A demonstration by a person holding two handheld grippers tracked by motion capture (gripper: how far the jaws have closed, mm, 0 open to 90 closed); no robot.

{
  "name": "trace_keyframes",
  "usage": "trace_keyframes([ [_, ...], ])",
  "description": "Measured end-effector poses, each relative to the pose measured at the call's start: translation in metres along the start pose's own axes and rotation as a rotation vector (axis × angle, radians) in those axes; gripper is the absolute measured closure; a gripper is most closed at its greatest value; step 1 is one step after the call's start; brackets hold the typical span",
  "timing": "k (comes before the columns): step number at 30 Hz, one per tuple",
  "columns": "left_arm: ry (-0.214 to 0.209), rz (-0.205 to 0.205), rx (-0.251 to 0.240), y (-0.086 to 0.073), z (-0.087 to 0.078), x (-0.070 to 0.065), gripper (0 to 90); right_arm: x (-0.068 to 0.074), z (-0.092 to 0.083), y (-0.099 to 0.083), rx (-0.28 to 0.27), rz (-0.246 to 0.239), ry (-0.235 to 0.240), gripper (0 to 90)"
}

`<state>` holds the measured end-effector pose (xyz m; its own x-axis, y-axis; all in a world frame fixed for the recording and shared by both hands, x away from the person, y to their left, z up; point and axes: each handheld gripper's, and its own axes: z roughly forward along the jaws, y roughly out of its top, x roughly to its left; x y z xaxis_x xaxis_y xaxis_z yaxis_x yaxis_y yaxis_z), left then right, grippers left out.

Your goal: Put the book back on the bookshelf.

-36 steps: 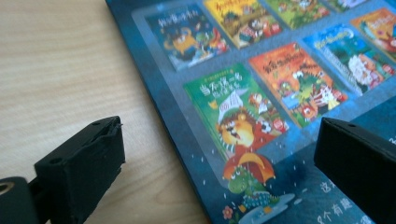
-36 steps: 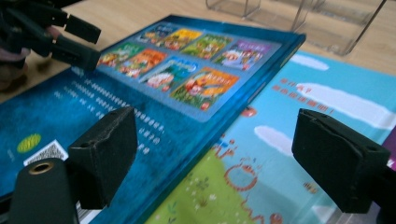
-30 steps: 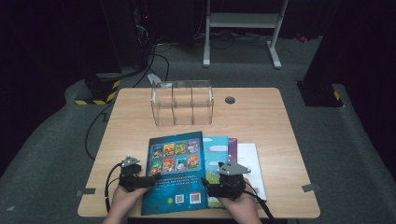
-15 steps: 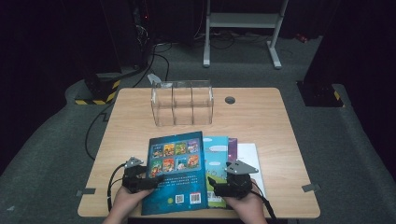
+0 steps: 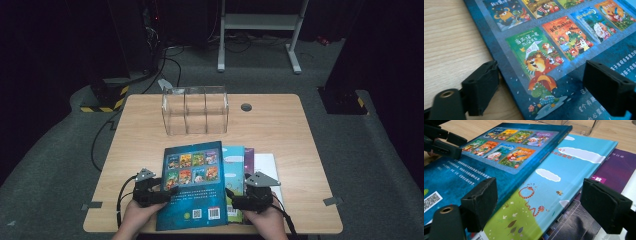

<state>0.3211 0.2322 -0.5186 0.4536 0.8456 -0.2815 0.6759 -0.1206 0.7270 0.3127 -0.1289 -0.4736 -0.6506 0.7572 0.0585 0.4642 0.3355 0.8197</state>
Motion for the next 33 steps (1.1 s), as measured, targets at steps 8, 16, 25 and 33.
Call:
trace_keyframes([
  [8,-0.004,0.061,-0.019,0.000,-0.001,-0.012,22.4,0.000,0.000,0.000,0.001,-0.002,-0.003,16.4],
  [16,-0.035,0.106,-0.036,0.001,0.004,-0.028,28.1,-0.001,0.001,-0.001,0.014,-0.003,-0.005,17.3],
  [25,-0.060,0.122,-0.047,0.003,0.010,-0.042,28.8,-0.008,-0.002,-0.002,0.025,0.014,-0.001,21.7],
  [33,-0.065,0.135,-0.051,0.008,0.018,-0.058,29.0,-0.020,-0.008,-0.008,0.037,0.052,-0.009,21.4],
])
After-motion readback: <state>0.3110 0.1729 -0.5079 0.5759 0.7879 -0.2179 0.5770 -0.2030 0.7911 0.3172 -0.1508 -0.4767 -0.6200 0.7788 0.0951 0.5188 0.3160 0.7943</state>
